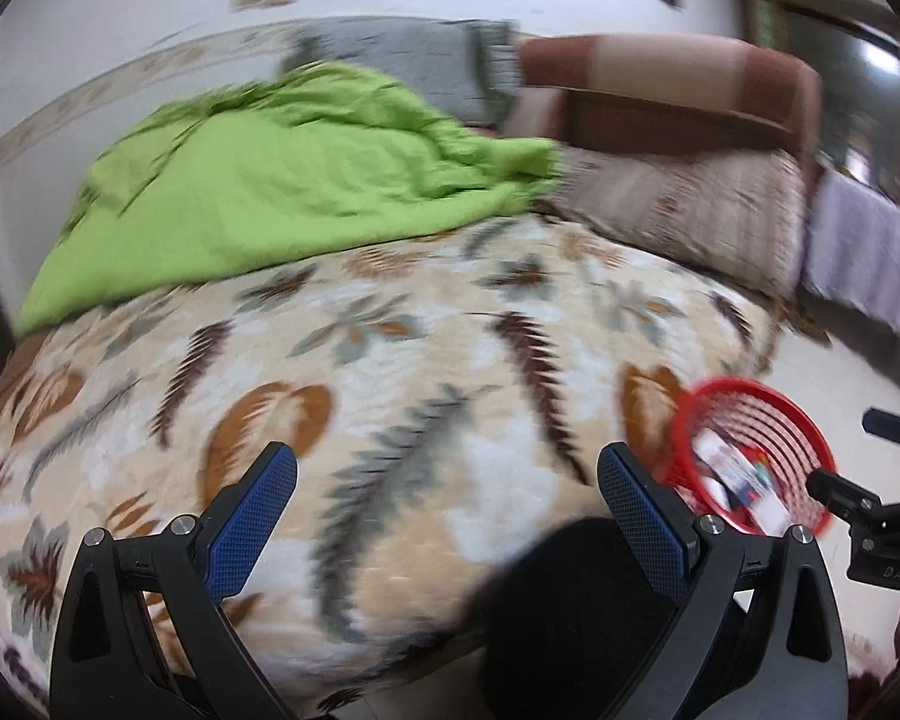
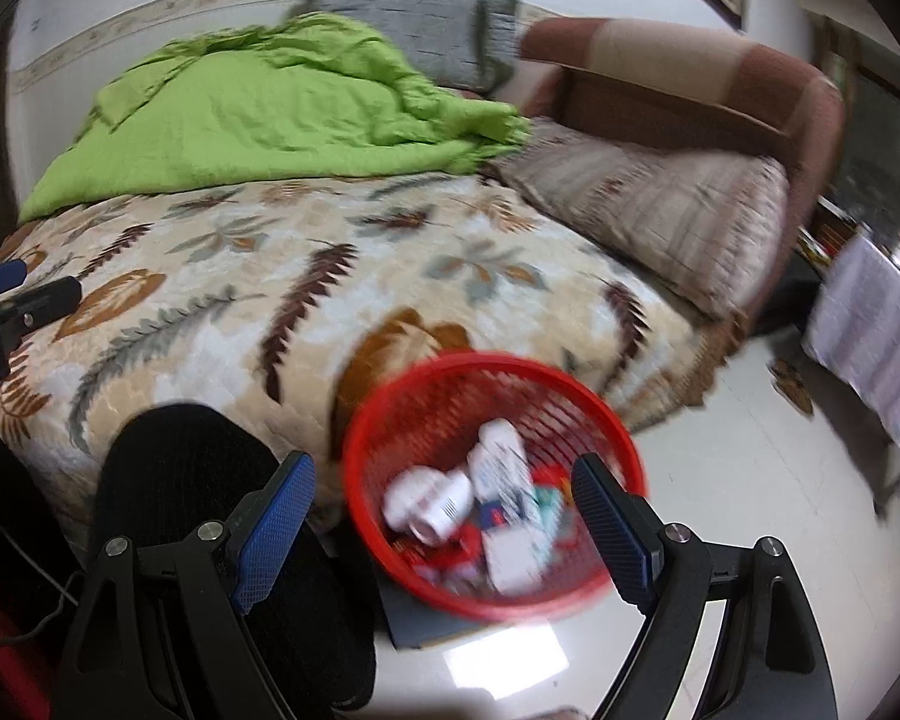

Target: Collect trash

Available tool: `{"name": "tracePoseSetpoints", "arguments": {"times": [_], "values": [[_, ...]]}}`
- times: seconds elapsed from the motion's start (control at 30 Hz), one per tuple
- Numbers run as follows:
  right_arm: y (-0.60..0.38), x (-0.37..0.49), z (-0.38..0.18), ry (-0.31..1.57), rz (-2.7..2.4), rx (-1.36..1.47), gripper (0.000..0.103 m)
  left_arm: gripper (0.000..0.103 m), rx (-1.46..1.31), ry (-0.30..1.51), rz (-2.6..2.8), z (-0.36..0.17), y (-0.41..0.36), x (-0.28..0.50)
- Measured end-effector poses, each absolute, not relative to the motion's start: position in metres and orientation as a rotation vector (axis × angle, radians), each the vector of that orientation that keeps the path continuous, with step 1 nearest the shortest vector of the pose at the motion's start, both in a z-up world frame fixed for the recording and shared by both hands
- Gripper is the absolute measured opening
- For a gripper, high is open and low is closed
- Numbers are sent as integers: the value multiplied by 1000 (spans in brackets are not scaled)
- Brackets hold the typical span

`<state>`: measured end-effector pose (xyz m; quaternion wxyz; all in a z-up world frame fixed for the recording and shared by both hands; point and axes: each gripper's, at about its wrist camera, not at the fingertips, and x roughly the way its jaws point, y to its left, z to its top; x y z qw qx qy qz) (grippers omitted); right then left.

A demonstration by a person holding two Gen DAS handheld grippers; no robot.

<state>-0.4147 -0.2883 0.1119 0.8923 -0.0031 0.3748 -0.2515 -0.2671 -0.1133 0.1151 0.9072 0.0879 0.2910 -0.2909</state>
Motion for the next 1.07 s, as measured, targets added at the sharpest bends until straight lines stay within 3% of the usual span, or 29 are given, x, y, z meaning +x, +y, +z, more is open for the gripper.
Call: {"name": "tracePoseSetpoints", "arguments": {"times": [0.1,0.33,0.63,1.07], "values": [[-285,-371,115,786,-429,1,96,100,101,651,-476,113,-78,-230],[-249,-216,87,870,-234,-25,97,100,0,835,-171,67,-2,-130],[-230,-49,22,974,-177,53,97,100,42,920,-136,25,3,-33],[-231,-8,-8,961,-206,51,103,103,54,962,-142,-3,-4,12]]}}
